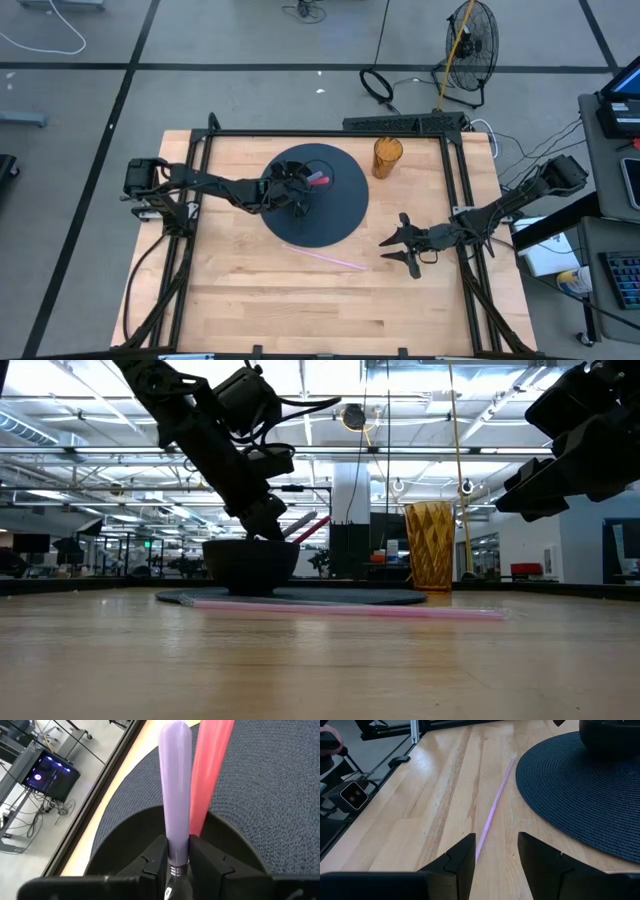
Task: Pick & Place Utensil
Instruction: Put the blue spoon into the bowl, then put the brown glass on the placemat
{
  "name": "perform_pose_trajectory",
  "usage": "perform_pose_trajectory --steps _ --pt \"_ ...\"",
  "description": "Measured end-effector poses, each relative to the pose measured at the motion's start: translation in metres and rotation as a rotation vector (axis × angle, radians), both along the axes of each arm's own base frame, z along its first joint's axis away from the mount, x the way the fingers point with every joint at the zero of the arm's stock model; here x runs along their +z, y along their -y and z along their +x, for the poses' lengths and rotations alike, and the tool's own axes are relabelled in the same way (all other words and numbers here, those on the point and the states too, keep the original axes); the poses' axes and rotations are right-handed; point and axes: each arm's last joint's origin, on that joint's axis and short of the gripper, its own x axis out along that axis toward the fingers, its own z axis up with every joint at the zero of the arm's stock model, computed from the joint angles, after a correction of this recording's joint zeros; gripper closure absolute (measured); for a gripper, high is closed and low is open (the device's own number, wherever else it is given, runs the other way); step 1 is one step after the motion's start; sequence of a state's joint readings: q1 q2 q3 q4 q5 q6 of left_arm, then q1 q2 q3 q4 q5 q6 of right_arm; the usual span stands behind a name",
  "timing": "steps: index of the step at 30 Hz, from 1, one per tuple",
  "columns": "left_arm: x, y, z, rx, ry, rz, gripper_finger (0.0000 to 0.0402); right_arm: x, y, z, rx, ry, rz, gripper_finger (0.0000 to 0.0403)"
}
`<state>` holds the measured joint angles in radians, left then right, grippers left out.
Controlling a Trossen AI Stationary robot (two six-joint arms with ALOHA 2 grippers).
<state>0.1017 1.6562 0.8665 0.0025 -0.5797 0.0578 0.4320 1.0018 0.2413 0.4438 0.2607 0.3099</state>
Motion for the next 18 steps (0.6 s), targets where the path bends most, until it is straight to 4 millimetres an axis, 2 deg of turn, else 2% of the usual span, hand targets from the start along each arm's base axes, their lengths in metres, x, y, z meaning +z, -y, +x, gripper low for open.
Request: perform_pose_trajectory --steps 12,18 --pt "0.0002 -0.0001 0.0000 0.005 0.003 0.003 0.0254 0.0000 0.0000 0.0000 0.000 0.000 0.000 0.0261" --pt "0.0046 0.0024 -0.0011 0.019 0.003 0.043 0.0241 0.0000 0.0000 0.0000 0.000 0.000 0.000 0.0261"
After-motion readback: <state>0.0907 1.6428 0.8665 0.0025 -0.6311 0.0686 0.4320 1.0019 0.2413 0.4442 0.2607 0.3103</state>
